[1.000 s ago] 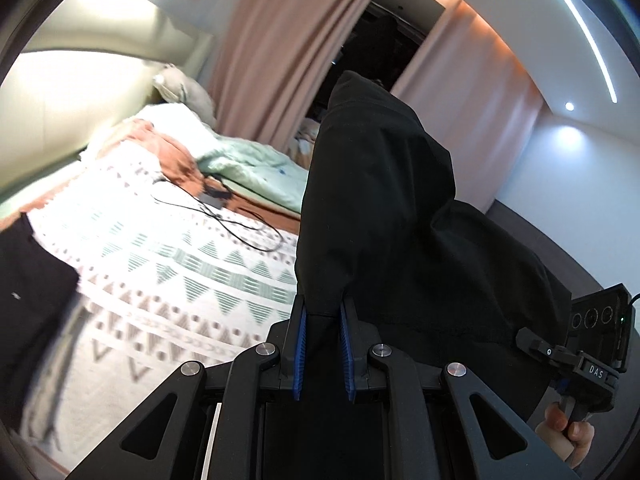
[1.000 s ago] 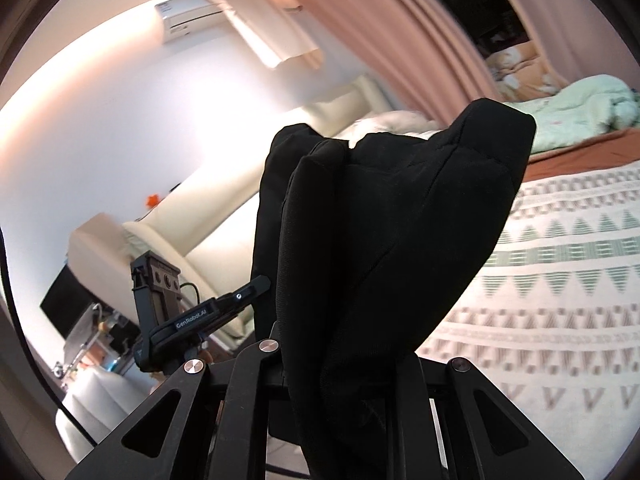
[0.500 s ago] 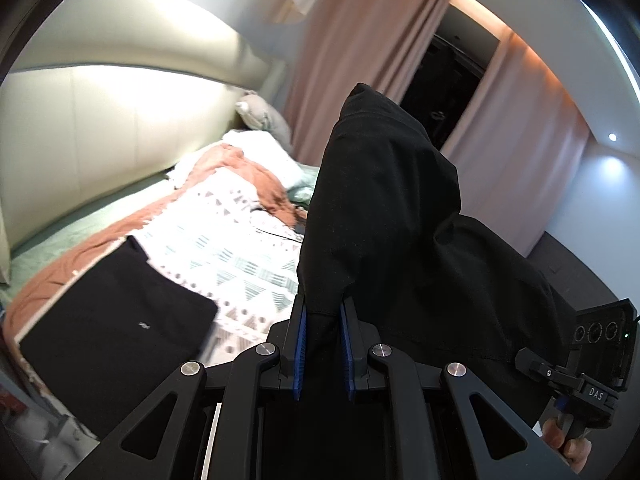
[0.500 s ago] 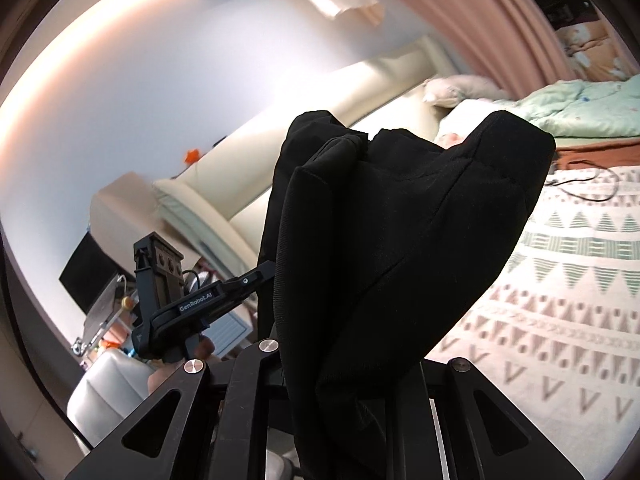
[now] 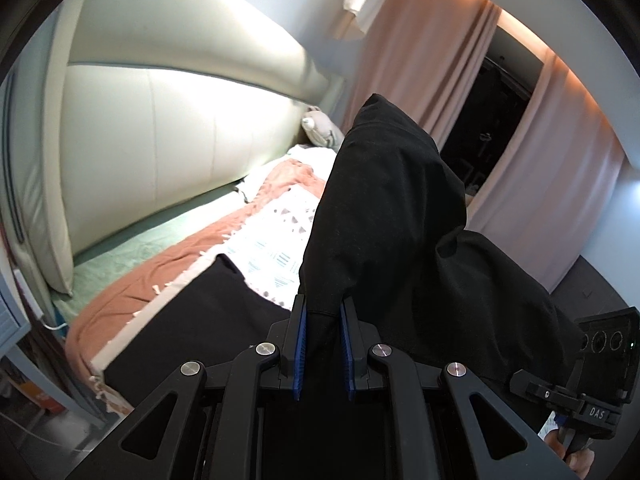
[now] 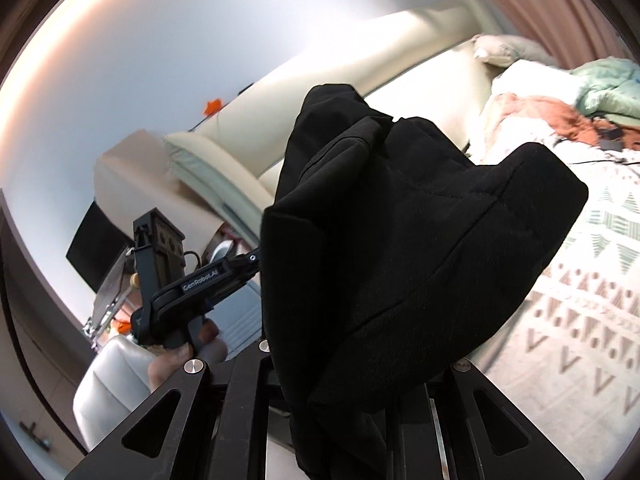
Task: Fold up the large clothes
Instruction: 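Carry the held jacket with both tools toward the bed's pillow end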
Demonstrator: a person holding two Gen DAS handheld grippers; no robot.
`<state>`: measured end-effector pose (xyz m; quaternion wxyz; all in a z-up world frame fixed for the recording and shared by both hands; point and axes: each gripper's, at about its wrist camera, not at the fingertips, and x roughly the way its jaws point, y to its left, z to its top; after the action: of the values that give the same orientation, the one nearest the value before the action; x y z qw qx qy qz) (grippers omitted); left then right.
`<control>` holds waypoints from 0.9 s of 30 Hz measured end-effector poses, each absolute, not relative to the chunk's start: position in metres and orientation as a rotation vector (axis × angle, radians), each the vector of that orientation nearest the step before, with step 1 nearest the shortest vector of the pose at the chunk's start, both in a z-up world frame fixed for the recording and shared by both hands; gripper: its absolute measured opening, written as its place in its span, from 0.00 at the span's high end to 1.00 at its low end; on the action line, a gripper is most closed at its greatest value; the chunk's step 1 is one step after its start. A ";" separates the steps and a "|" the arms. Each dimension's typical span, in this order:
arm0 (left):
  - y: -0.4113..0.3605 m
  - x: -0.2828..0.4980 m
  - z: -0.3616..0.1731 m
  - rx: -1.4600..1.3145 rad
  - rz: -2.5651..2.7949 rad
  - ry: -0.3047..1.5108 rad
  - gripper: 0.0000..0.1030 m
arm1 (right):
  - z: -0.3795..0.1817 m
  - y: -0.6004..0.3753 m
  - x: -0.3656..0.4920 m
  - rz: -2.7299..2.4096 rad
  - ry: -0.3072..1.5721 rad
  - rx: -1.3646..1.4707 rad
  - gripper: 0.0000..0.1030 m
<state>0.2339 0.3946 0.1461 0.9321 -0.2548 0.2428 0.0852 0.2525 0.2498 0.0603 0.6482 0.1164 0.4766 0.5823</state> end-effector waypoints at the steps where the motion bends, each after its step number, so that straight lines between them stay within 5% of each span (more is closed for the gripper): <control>1: 0.401 0.230 0.147 -0.520 0.186 0.496 0.85 | 0.058 0.257 0.250 1.331 1.091 0.264 0.84; 15: 0.469 0.188 0.156 -0.479 0.341 0.504 0.85 | 0.029 0.322 0.211 1.433 1.198 0.264 0.84; 27: 0.506 0.257 0.103 -0.547 0.352 0.575 0.86 | -0.057 0.325 0.271 1.333 1.293 0.325 0.84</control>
<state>0.2574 0.5056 0.1025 0.9073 -0.2650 0.2785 0.1705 0.2706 0.3248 -0.0569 0.5877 0.1393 0.5548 0.5722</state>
